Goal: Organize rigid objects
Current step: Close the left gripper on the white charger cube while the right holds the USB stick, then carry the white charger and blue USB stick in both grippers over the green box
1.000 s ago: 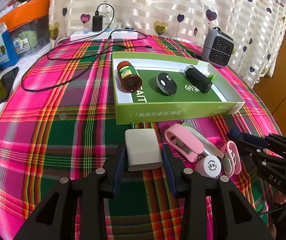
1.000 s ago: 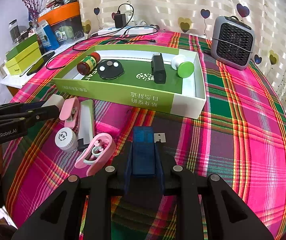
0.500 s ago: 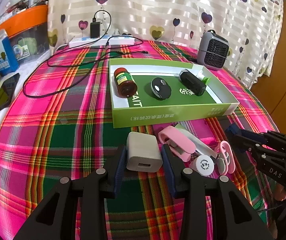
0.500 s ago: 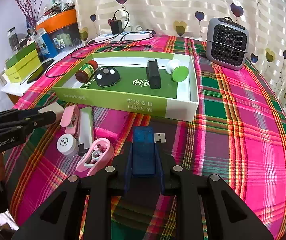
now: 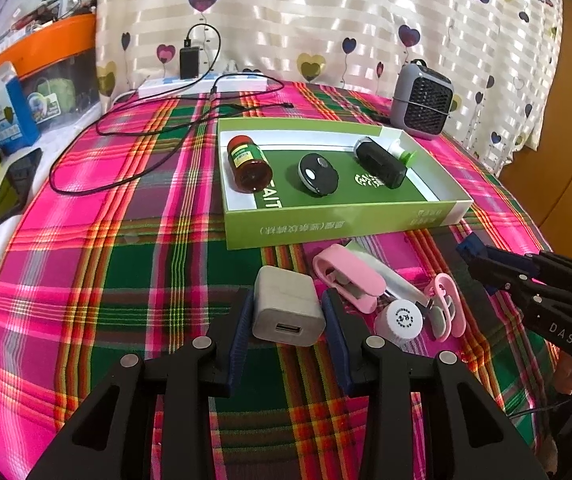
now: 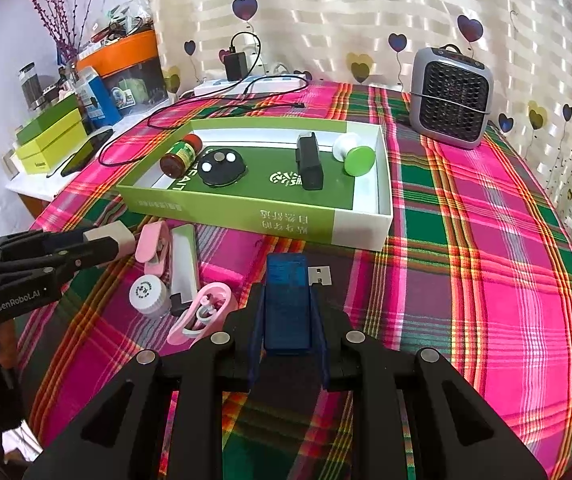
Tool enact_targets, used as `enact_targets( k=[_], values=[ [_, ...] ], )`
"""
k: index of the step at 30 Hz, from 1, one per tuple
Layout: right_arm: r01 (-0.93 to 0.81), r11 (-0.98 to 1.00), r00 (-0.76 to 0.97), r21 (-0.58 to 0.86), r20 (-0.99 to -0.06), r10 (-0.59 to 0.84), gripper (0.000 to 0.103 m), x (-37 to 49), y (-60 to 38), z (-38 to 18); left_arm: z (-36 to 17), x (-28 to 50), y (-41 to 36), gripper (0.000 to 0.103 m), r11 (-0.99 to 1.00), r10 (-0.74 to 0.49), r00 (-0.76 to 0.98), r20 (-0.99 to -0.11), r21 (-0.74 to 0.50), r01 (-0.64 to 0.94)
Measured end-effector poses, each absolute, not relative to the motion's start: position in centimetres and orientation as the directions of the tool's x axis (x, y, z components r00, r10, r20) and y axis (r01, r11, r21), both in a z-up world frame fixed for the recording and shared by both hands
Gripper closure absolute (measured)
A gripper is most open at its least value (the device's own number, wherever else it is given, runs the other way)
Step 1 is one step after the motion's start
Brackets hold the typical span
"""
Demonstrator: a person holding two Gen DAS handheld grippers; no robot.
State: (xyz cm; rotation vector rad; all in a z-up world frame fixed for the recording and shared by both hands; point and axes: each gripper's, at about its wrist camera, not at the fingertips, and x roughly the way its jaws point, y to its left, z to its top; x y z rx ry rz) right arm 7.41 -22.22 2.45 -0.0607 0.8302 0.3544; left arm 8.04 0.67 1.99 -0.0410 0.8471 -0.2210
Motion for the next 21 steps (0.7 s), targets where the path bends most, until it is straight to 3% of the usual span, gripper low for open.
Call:
enact_targets(
  k=[10,21],
  values=[
    [-0.328,0.941,0.621,0.086,-0.731,0.283,0.081,7.5,-22.3,2.4,0.9,9.1,0.5,0.069,0.977,-0.207,0.598,-0.775,-0.127,0.173],
    [-0.331,0.940,0.622,0.086,-0.729,0.285,0.081,7.5,-22.2,2.6,1.4,8.9,0.0,0.071,0.976,-0.205,0.620,-0.757,-0.109,0.190]
  ],
)
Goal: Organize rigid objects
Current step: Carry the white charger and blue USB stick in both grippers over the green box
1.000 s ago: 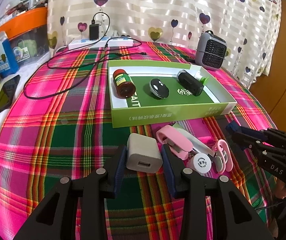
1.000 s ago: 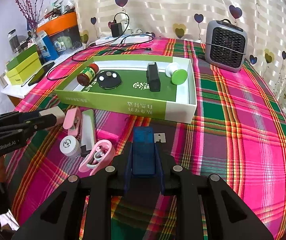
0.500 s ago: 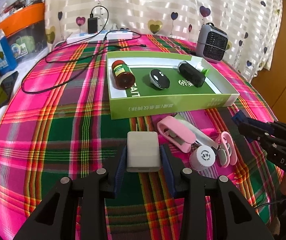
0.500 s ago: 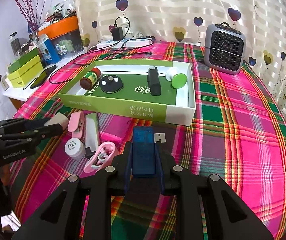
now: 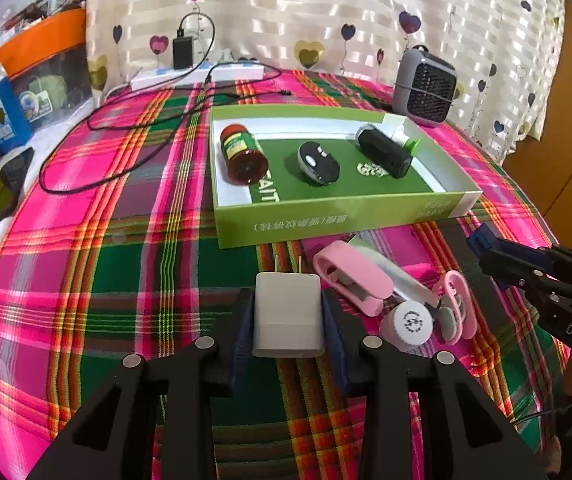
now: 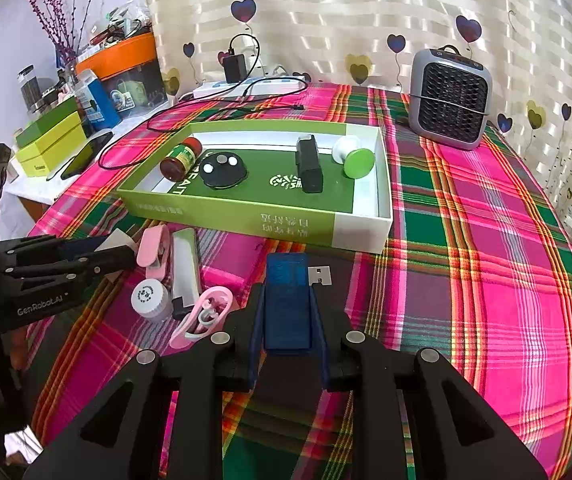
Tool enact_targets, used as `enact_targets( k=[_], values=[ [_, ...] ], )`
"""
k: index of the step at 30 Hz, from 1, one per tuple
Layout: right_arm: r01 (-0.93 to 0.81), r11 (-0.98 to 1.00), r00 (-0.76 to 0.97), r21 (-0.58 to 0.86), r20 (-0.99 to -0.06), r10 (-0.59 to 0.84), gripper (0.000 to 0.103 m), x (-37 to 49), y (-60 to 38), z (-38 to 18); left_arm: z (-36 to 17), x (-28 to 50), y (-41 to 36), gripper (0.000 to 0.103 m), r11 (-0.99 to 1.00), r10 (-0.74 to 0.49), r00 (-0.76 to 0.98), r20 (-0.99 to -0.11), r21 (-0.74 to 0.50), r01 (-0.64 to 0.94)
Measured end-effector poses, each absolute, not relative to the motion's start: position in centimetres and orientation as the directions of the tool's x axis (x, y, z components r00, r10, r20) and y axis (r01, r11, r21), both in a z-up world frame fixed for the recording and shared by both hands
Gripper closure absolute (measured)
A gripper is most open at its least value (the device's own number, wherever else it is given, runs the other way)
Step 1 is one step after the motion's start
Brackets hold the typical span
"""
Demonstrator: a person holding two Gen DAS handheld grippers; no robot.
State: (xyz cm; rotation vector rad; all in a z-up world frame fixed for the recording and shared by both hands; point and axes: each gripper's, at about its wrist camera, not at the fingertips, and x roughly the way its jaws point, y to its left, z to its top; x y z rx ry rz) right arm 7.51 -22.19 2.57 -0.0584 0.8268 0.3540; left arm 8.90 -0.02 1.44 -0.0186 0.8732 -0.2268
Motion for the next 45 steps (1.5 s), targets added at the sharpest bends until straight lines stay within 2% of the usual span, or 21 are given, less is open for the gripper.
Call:
enact_targets(
  k=[15,25,39,45],
  values=[
    [-0.354,0.930,0.631,0.099,-0.708,0.315,0.081,8.2,-21.7,4.7,4.3,8.7,-0.1,0.071,0.968,-0.240,0.655,-0.716,-0.126,0.218],
    [-0.395,0.913,0.618,0.105,-0.705,0.348,0.081,12.3,-20.6,6.4,5.5,11.1,-0.4,0.071,0.963,-0.254,0.659,-0.708,-0.124,0.239],
    [-0.487,0.860,0.529,0.154,-0.731,0.431,0.080,19.3,-17.7,5.9,4.7,15.5,-0.8,0.071,0.965,-0.246,0.645,-0.723,-0.123,0.230],
    [-0.516,0.847,0.501,0.128,-0.757,0.420,0.080,21.6,-16.2,5.0,3.7,17.1,-0.9,0.071,0.966,-0.247,0.629,-0.737,-0.139,0.217]
  ],
)
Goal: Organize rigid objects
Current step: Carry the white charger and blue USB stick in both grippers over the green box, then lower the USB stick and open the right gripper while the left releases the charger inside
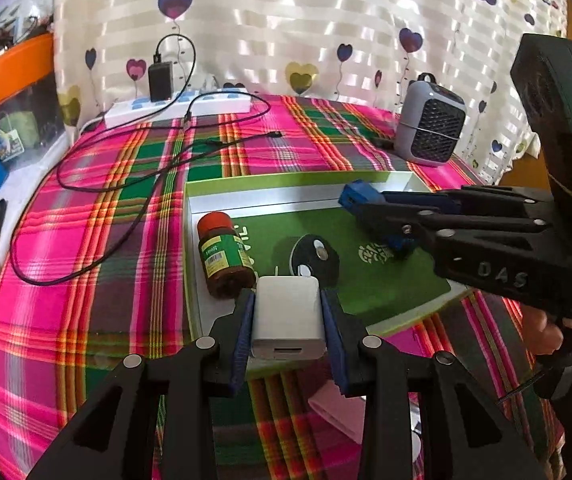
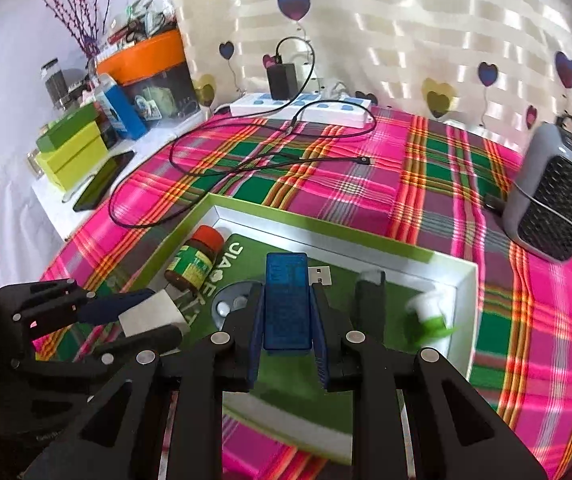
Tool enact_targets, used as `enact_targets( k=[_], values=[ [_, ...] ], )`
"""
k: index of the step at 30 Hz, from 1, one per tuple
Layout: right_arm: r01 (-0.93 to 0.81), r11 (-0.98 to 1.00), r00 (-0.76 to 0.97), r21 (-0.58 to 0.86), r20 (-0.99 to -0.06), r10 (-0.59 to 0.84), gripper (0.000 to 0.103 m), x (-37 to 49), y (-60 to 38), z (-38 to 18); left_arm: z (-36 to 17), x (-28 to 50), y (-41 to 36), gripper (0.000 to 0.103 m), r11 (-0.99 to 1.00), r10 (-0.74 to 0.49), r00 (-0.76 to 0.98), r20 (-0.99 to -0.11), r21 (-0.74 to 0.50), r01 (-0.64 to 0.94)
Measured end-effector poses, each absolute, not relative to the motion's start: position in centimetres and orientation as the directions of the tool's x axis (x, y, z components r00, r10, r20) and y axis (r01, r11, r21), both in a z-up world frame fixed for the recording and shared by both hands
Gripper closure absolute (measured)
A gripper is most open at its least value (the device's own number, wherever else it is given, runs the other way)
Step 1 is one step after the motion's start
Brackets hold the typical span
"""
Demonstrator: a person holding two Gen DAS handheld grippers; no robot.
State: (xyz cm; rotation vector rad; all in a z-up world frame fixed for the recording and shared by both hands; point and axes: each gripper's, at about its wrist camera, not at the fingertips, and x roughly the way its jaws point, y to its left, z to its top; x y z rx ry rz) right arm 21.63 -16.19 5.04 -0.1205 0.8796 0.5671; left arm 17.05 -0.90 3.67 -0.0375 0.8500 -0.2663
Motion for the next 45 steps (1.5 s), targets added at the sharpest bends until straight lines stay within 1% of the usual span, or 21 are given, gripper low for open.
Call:
enact_targets(
  k=[19,22,26,31,45],
  values=[
    [-0.549,0.828,0.451,0.111,-0.796,0.405,0.080,25.2,-13.6,3.5,1.9,19.0,-1.2,0.071,0.964,-0.243,0.594,-0.767,-0.125,0.233],
    [-0.551,0.828,0.440,0.107,-0.806,0.397,0.080,25.6,-13.3,3.2,1.9,19.0,-1.4,0.071,0.967,-0.224,0.598,-0.770,-0.100,0.233],
    [-0.553,0.827,0.430,0.097,-0.817,0.384,0.080,26.0,-13.2,2.8,1.8,19.0,-1.5,0.071,0.966,-0.224,0.600,-0.768,-0.096,0.238],
    [-0.554,0.827,0.431,0.097,-0.817,0.384,0.080,26.3,-13.2,2.6,1.7,19.1,-1.7,0.071,0.967,-0.209,0.600,-0.772,-0.072,0.244],
    [-0.555,0.824,0.424,0.113,-0.814,0.397,0.080,26.5,-13.3,2.5,1.7,19.1,-1.8,0.071,0.968,-0.205,0.603,-0.771,-0.070,0.239]
  ],
)
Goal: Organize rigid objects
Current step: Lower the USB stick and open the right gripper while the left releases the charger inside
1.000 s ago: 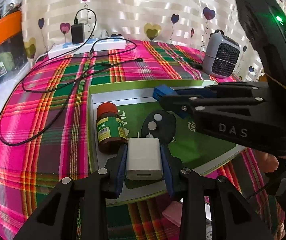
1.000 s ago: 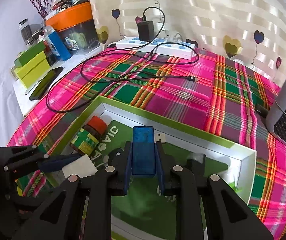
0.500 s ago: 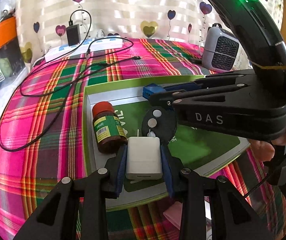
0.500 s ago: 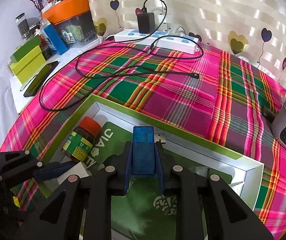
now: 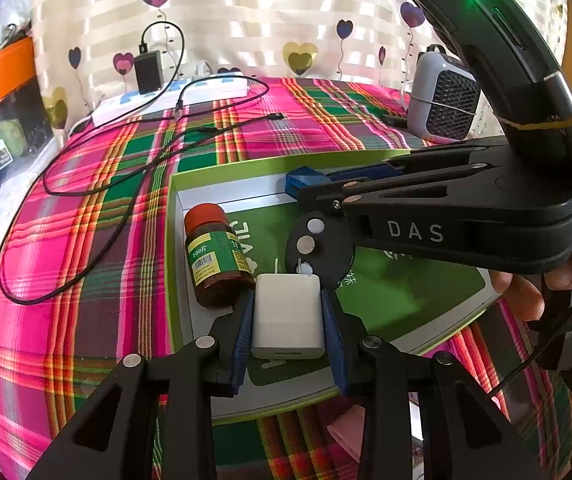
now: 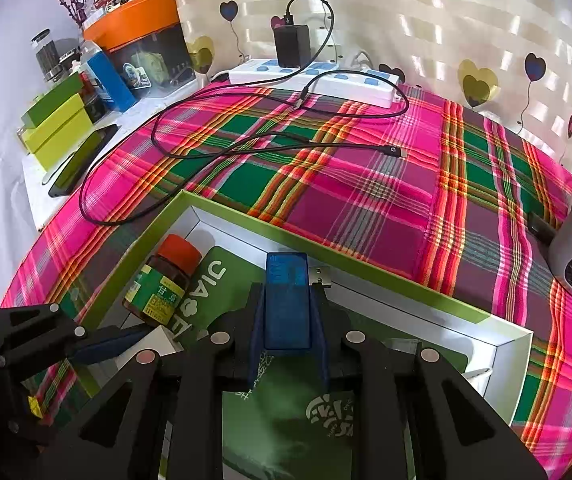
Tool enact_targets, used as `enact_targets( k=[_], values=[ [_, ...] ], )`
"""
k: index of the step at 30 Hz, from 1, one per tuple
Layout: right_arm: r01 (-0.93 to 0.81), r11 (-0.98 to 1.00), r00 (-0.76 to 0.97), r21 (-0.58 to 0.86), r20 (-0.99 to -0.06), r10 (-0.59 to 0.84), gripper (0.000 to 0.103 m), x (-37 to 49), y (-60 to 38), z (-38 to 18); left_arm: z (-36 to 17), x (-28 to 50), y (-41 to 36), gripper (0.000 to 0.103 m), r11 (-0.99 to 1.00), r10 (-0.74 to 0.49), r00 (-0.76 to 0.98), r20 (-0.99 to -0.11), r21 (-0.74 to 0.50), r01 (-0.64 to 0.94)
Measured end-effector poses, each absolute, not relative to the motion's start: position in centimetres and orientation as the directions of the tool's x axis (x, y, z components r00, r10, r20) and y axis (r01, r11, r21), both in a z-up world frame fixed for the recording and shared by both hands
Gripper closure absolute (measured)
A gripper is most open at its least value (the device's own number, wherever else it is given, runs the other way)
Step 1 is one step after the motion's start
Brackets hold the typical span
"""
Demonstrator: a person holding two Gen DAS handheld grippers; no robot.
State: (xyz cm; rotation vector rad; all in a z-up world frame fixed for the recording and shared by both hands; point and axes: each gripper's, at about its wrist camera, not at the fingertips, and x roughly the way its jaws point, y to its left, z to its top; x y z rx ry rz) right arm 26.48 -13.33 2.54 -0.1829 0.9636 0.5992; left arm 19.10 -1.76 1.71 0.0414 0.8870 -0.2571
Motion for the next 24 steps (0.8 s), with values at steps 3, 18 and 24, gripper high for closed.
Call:
enact_targets(
  k=[3,18,24],
  values=[
    [-0.554,0.825,0.423,0.115,-0.814,0.398,0.080,26.48,-13.33,2.56,1.71,19.08,-1.85,0.071,0.968,-0.206,0.603,-0.770,-0.072,0.239],
    [-0.529,0.838,0.424,0.136,-0.813,0.400,0.080,26.63,-13.67,2.30,1.71,19.01,-1.56,0.070,0.969,-0.203,0.607,-0.768,-0.069,0.237],
    [-0.523,0.841,0.430,0.136,-0.811,0.398,0.080,26.46,-13.73,2.35,1.75,18.99,-1.58,0.070,0.969,-0.205,0.607,-0.768,-0.070,0.238]
  ],
)
